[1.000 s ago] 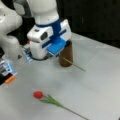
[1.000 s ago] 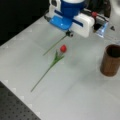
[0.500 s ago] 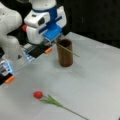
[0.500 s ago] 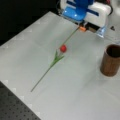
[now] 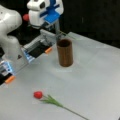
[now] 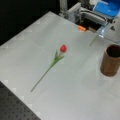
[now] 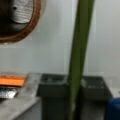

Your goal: Flower insertion into a vase

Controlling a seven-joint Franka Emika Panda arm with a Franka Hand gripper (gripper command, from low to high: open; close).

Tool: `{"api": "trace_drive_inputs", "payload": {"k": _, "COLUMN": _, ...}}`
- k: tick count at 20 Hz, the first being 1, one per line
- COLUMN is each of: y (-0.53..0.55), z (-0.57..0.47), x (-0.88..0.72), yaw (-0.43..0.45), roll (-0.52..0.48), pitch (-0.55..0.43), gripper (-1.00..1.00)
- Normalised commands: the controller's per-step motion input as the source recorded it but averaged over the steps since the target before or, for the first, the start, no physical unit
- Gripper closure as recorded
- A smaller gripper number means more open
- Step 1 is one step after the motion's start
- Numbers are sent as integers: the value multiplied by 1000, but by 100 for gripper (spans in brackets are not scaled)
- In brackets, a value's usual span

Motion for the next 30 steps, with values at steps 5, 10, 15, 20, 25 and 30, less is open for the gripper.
{"api": "trace_drive_inputs", "payload": {"k": 5, "y": 367, "z": -103, "x": -473, "yaw": -70, "roll": 99, "pitch": -87, "gripper": 100}}
{"api": "trace_drive_inputs", "payload": {"k": 10, "y": 359, "z": -94, "x": -328, "yaw": -117, "roll": 107, "pitch": -30, "gripper": 100}}
{"api": "trace_drive_inputs", "payload": {"k": 15, "y": 362, "z": -106, "x": -234, "yaw": -160, "roll": 115, "pitch": 23, "gripper": 100}}
{"api": "trace_drive_inputs", "payload": {"k": 20, "y": 267, "z": -73, "x": -168, "yaw": -141, "roll": 77, "pitch": 172, "gripper": 100}}
{"api": "trace_drive_inputs", "payload": {"k": 25, "y": 57, "z": -41, "x": -46, "yaw": -111, "roll": 8, "pitch": 341, "gripper": 100}}
{"api": "trace_drive_inputs", "payload": {"k": 30, "y": -123, "z": 51, "x": 16, "yaw": -87, "roll": -10, "pitch": 391, "gripper": 100}}
